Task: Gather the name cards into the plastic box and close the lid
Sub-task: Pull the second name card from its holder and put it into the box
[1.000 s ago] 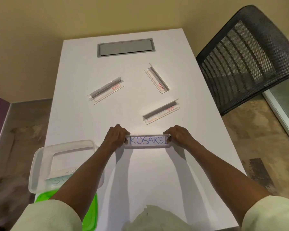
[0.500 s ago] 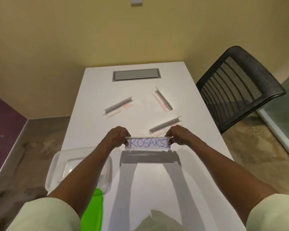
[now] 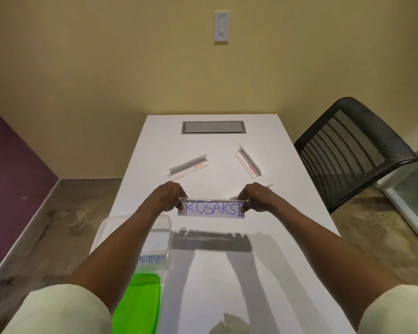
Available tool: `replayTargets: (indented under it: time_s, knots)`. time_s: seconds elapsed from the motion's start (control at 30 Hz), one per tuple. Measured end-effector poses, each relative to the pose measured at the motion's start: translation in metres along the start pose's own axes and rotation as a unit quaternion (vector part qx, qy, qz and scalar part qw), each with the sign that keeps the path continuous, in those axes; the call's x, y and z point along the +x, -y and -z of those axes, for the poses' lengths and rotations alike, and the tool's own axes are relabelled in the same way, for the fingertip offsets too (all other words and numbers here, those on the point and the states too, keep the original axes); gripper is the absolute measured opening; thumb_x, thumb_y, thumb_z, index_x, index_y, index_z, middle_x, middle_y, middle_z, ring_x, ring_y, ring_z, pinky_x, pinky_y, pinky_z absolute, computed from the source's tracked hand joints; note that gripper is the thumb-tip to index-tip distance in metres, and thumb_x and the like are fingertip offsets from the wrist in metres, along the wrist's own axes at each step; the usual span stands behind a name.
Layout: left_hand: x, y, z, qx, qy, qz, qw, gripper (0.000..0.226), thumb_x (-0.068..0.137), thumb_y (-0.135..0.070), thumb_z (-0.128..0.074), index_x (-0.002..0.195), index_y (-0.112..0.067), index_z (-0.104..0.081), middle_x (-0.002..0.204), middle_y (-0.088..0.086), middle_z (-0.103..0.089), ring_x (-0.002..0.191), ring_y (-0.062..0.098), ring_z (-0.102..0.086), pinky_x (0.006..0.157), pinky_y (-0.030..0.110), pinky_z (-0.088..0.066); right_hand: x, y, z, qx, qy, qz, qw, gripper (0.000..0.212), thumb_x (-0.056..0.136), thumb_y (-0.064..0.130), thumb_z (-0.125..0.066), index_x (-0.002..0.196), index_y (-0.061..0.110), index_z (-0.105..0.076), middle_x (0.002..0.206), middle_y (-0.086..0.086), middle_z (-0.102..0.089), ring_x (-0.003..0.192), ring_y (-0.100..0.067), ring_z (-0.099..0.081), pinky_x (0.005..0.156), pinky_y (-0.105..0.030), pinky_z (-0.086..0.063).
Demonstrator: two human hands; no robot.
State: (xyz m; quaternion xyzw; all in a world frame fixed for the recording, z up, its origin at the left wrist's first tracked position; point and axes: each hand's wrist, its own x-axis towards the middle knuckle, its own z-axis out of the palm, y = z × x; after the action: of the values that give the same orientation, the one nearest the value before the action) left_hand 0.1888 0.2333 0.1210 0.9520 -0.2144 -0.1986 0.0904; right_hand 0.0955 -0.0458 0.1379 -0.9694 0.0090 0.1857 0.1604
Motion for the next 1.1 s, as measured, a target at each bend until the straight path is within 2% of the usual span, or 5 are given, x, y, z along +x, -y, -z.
replayTargets:
  time_s: [0.53, 0.77, 0.9, 1.03, 1.1]
  knots:
    - [-0.075, 0.115, 0.029, 0.001, -0.042, 0.082, 0.996, 0.039, 0.073, -0.007, -0.076, 0.105, -0.030, -0.076, 0.090, -0.001, -0.076, 0.081, 0.017, -0.064, 0.072, 0.026, -0.050, 0.036, 0.124, -0.031, -0.016, -0.026, 0.088, 0.996, 0.036, 0.072, 0.023, -0.080, 0.107, 0.018, -0.074, 0.105, -0.004, -0.074, 0.099, -0.021, -0.066, 0.078, -0.033, -0.055]
    - [-0.097, 0.153, 0.024, -0.005, -0.069, 0.111, 0.991, 0.040, 0.076, -0.001, -0.071, 0.110, -0.021, -0.074, 0.099, 0.000, -0.076, 0.091, 0.018, -0.068, 0.082, 0.033, -0.056, 0.048, 0.168, -0.060, -0.053, -0.044, 0.116, 0.991, 0.027, 0.074, 0.022, -0.076, 0.100, 0.015, -0.076, 0.095, -0.012, -0.074, 0.091, -0.028, -0.067, 0.071, -0.036, -0.056]
    - [-0.101, 0.177, 0.022, -0.018, -0.083, 0.128, 0.988, 0.045, 0.080, 0.008, -0.055, 0.114, -0.017, -0.071, 0.084, 0.000, -0.078, 0.085, 0.014, -0.071, 0.083, 0.031, -0.057, 0.059, 0.188, -0.074, -0.069, -0.051, 0.128, 0.988, 0.022, 0.074, 0.019, -0.073, 0.095, 0.011, -0.076, 0.090, -0.015, -0.074, 0.087, -0.031, -0.067, 0.067, -0.034, -0.055]
    - [-0.104, 0.194, 0.016, -0.006, -0.073, 0.140, 0.987, 0.041, 0.082, -0.006, -0.070, 0.120, -0.021, -0.068, 0.105, 0.003, -0.074, 0.100, 0.021, -0.068, 0.089, 0.038, -0.055, 0.067, 0.204, -0.088, -0.093, -0.053, 0.146, 0.983, 0.015, 0.073, 0.018, -0.068, 0.079, 0.005, -0.071, 0.078, -0.016, -0.070, 0.075, -0.034, -0.064, 0.054, -0.028, -0.042]
    - [-0.102, 0.199, 0.012, 0.024, -0.064, 0.133, 0.989, 0.044, 0.078, -0.015, -0.078, 0.121, -0.022, -0.068, 0.120, 0.007, -0.068, 0.106, 0.026, -0.066, 0.089, 0.040, -0.055, 0.071, 0.209, -0.095, -0.107, -0.055, 0.152, 0.981, 0.019, 0.073, 0.018, -0.066, 0.064, 0.005, -0.055, 0.072, -0.017, -0.064, 0.065, -0.034, -0.056, 0.053, -0.027, -0.032]
